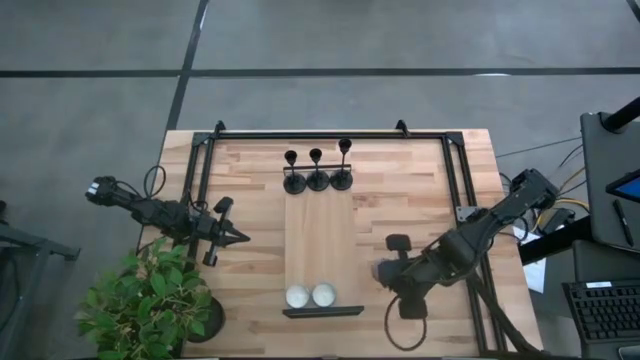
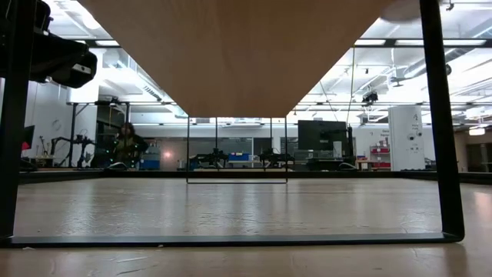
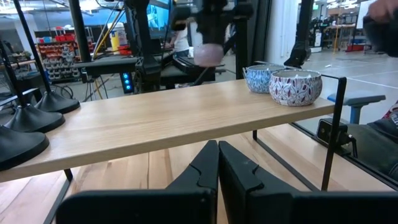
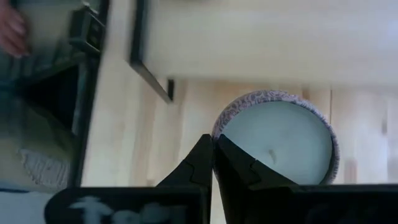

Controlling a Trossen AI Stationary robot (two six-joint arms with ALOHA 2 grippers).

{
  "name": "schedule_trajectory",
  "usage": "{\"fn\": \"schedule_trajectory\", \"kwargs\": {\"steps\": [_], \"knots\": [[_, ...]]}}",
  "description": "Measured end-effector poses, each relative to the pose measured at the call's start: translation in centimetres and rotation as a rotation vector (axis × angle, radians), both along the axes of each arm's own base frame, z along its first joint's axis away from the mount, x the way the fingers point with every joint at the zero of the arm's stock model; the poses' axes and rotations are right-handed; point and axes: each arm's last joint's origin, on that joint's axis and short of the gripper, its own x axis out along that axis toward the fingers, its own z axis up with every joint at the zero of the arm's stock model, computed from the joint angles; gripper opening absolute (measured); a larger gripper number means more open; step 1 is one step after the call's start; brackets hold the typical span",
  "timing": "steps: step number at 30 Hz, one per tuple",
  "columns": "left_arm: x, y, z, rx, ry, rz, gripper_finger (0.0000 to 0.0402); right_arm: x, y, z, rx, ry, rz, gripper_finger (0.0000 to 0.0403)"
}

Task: Pick & Place candle stick holders
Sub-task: Put the pink patterned scented candle on the shelf aligned with the other red and blue patterned scented candles

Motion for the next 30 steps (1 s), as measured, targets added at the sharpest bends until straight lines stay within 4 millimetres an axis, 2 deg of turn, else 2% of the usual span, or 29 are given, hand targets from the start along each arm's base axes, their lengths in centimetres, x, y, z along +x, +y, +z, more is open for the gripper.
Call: {"fn": "schedule_trajectory", "kwargs": {"steps": [5, 13, 17, 23, 30], "knots": [[0.0, 0.0, 0.0, 0.0, 0.001, 0.0, 0.001, 3.1, 1.6, 1.3, 0.005, 0.009, 0.129, 0.0008], [0.0, 0.0, 0.0, 0.002, 0.005, 0.0, 0.001, 6.8, 3.1, 1.2, -0.07, 0.113, 0.232, 0.0008], [0.0, 0.0, -0.1, 0.002, 0.005, 0.0, 0.001, 8.2, 3.6, 0.7, -0.041, 0.144, 0.278, 0.0008], [0.0, 0.0, -0.1, 0.003, 0.005, 0.0, 0.001, 9.6, 3.6, -0.1, -0.01, 0.197, 0.316, 0.0008], [0.0, 0.0, -0.1, 0.002, 0.006, 0.0, 0.001, 9.6, 3.5, -0.1, -0.012, 0.2, 0.327, 0.0008]]}}
